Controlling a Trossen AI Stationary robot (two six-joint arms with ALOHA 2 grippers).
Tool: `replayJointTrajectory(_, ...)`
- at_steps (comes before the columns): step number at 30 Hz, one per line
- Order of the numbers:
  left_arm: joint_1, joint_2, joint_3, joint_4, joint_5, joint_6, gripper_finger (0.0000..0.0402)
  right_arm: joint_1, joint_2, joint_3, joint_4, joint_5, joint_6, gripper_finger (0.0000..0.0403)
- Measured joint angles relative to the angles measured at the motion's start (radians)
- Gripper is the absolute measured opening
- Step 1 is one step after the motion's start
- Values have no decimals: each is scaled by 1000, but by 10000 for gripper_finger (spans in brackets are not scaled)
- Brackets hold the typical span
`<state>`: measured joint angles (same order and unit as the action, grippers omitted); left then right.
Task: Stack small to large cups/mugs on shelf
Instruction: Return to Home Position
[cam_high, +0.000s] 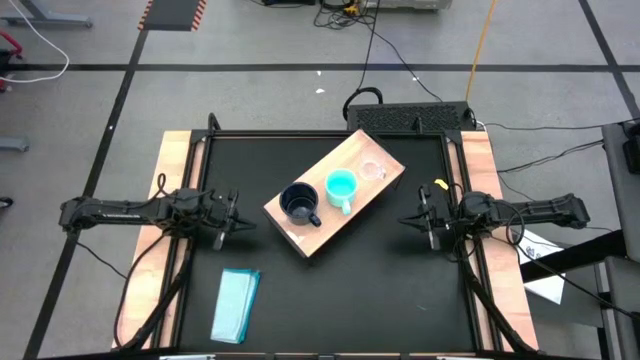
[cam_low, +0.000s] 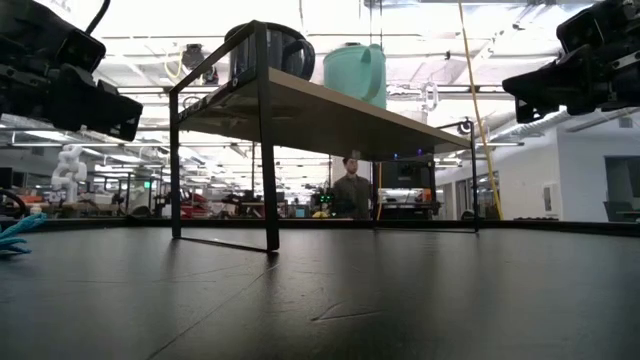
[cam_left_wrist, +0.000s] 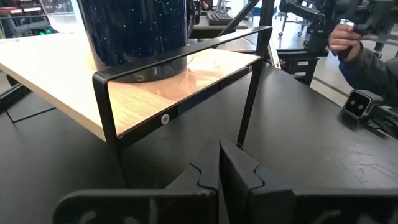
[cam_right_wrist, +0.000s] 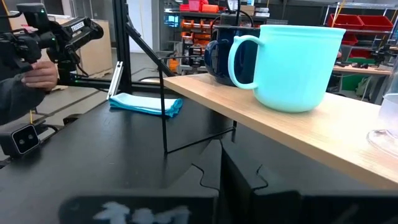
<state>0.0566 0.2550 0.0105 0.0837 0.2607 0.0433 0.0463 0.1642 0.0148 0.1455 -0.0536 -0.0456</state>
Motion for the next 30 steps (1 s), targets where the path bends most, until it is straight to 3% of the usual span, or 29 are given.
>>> replayJointTrajectory(8,0,0,0,0,0,3,32,0,0,0,0,0,0,0)
replayJointTrajectory(30,0,0,0,0,-1,4,33,0,0,0,0,0,0,0)
